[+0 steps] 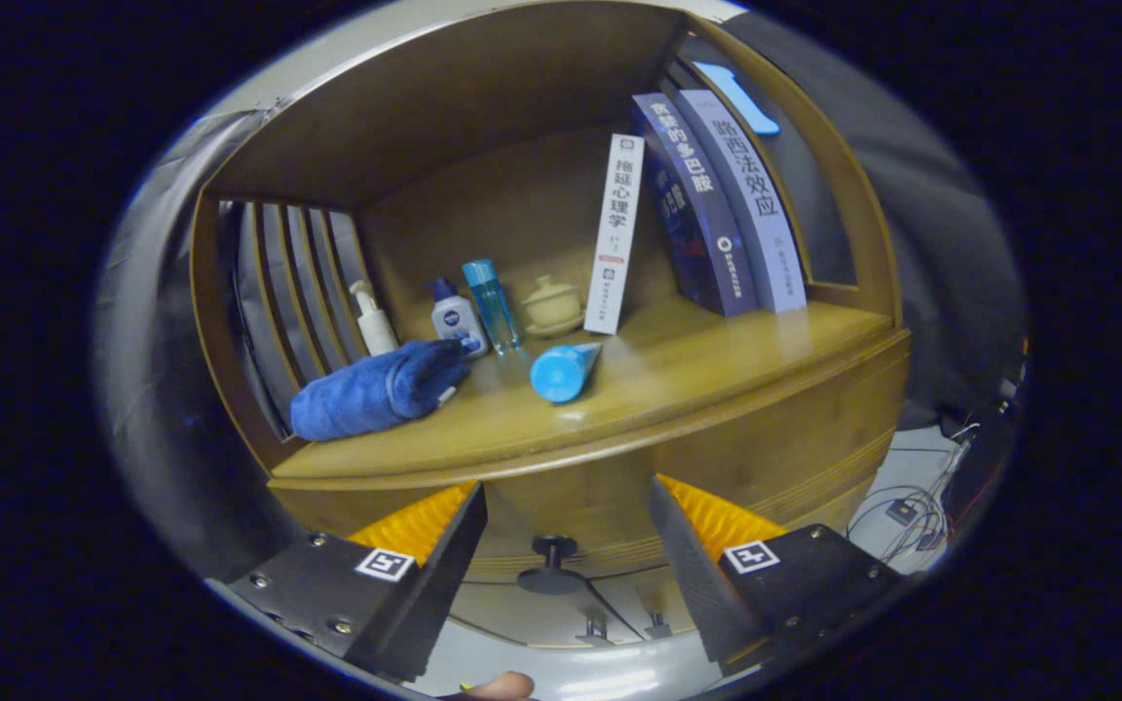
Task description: Pull open the drawer, take out the items inside it, and place them on the countertop above the cabinet.
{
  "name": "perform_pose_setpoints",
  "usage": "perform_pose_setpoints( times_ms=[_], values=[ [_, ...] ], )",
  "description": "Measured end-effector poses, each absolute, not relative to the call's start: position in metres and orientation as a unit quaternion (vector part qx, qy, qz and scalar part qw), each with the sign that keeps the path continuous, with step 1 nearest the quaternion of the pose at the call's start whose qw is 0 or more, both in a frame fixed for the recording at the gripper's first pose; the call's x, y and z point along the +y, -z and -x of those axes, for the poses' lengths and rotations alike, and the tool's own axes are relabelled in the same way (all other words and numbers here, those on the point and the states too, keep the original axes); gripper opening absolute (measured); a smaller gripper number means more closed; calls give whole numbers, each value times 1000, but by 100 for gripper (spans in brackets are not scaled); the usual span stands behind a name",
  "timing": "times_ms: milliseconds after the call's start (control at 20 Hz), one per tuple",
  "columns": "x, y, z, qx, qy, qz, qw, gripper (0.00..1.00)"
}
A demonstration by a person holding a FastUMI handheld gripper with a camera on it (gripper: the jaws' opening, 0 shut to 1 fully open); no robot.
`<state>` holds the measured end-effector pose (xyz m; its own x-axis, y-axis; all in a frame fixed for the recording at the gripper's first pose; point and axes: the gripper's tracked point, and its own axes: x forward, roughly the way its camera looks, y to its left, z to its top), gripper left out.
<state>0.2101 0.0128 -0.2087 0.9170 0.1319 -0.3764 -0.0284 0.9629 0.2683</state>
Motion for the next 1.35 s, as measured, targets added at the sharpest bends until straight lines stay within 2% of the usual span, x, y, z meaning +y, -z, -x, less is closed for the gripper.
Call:
perform_pose_setpoints(
  times_ms=[250, 750, 1350],
  values=[
    [24, 124, -186, 117, -56, -88, 988, 99],
    [5, -5, -112, 18, -14, -11, 1000, 99],
    [-39, -53, -52, -48, 68, 26, 996, 99]
  ],
)
